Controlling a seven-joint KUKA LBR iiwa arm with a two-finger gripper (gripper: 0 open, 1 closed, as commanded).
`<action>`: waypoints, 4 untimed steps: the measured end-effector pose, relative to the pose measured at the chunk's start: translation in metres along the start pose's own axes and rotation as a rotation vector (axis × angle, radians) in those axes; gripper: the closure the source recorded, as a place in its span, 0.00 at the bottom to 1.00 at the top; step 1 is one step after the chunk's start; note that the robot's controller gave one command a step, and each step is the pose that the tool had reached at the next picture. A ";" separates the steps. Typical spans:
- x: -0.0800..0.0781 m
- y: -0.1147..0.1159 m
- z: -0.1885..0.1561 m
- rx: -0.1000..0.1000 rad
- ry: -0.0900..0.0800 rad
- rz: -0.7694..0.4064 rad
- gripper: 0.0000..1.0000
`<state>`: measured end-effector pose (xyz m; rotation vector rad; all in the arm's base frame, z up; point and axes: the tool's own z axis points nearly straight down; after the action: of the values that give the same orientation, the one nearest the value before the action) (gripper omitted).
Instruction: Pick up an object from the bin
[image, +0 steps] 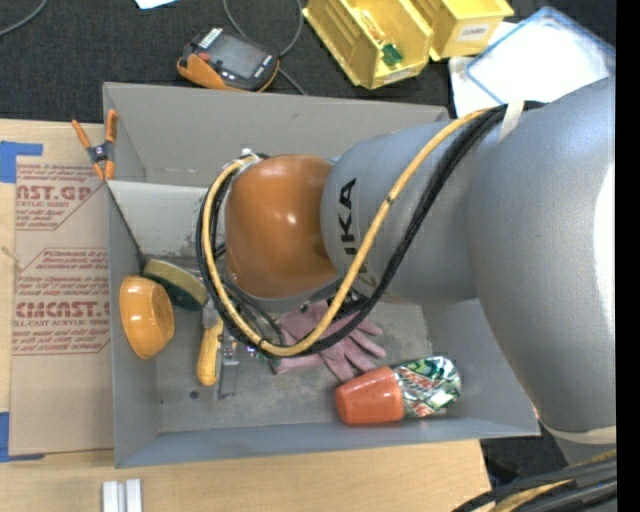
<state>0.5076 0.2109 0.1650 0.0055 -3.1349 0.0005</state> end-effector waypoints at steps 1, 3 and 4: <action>-0.002 -0.001 -0.005 -0.001 -0.007 0.003 0.00; -0.063 -0.029 0.043 -0.001 -0.012 -0.506 0.00; -0.050 -0.018 0.056 -0.003 -0.003 -0.547 0.00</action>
Offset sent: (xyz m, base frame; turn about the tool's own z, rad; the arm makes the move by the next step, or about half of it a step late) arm 0.0528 -0.0378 -0.0650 -0.4132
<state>0.5578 0.1931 0.1088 0.8535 -3.0194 -0.0064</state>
